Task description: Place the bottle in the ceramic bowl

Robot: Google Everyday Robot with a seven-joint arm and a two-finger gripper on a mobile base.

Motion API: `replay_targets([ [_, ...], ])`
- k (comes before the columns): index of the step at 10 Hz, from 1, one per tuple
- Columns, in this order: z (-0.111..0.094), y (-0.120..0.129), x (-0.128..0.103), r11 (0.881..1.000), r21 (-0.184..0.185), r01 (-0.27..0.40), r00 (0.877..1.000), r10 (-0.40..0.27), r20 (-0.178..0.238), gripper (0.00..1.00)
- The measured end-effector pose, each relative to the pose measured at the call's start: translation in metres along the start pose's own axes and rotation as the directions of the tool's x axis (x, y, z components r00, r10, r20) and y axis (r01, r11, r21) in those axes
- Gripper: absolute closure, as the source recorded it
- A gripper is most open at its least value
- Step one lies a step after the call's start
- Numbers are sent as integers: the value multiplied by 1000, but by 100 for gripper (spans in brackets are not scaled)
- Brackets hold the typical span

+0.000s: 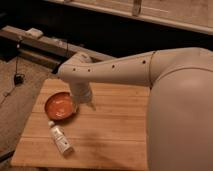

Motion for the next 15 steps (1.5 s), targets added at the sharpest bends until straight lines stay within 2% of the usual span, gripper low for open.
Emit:
replay_targets([
  [3,1,3,1,1000,2,15,1000,-15,0,35],
  [5,4,34,16,996,-7,86,996,-86,8,35],
  [7,10,64,38,987,-13,158,987,-158,12,35],
  [10,23,113,68,957,-34,287,958,-287,5,35],
  [13,48,153,81,916,-60,397,917,-399,-21,35],
  [14,59,160,81,906,-65,419,907,-421,-30,35],
  [15,67,163,81,902,-66,426,903,-429,-38,35],
])
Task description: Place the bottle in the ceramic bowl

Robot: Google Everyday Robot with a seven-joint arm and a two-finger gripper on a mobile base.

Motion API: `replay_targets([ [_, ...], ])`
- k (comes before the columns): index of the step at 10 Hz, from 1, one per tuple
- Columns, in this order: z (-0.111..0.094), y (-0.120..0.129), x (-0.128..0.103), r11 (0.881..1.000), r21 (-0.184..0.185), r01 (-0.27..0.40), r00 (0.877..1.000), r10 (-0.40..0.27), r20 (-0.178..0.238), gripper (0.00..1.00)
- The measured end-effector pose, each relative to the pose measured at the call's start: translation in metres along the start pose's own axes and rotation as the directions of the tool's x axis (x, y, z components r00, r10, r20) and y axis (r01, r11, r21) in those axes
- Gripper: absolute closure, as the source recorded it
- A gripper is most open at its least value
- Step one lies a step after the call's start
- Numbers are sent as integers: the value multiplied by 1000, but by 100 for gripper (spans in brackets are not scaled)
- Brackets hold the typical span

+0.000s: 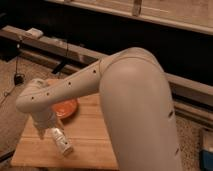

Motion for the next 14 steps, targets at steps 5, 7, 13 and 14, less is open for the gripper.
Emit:
replay_targets([
  [5,35,-3,-15,999,32,40,999,-38,-38,35],
  [7,47,-1,-21,996,50,72,996,-70,-49,35],
  [13,72,-5,-32,987,82,139,987,-131,-95,35],
  [14,77,-8,-33,986,85,145,985,-136,-107,35],
])
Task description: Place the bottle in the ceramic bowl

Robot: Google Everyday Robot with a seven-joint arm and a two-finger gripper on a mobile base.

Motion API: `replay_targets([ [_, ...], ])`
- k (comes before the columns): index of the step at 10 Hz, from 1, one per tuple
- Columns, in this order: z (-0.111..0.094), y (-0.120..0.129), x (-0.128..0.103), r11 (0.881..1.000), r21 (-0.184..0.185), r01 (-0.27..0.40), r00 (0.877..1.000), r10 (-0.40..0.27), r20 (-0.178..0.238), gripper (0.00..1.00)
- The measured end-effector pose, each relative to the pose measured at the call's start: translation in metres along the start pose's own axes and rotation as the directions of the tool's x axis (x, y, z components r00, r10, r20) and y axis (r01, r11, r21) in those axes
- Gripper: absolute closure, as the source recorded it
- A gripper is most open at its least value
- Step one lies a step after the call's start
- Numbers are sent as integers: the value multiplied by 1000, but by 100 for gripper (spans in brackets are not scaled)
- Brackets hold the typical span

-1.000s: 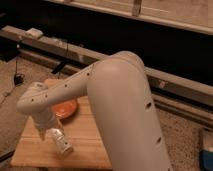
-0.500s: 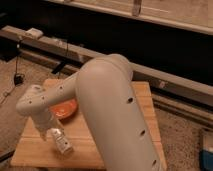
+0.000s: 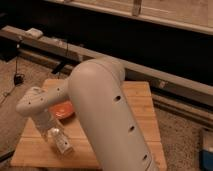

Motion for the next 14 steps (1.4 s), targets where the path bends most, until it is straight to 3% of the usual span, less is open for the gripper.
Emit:
replay_targets([
  [3,13,-3,-4,1000,20,19,999,-18,-34,38],
  [6,14,-6,-5,999,31,21,999,-19,-46,66],
  [8,-4,-1,-1,1000,17,17,999,-17,-38,85],
  [9,-24,5,4,1000,-9,23,999,-23,-29,97],
  [12,-70,12,9,997,-61,52,999,-52,-3,100],
  [14,-107,11,0,994,-83,70,997,-67,33,100],
])
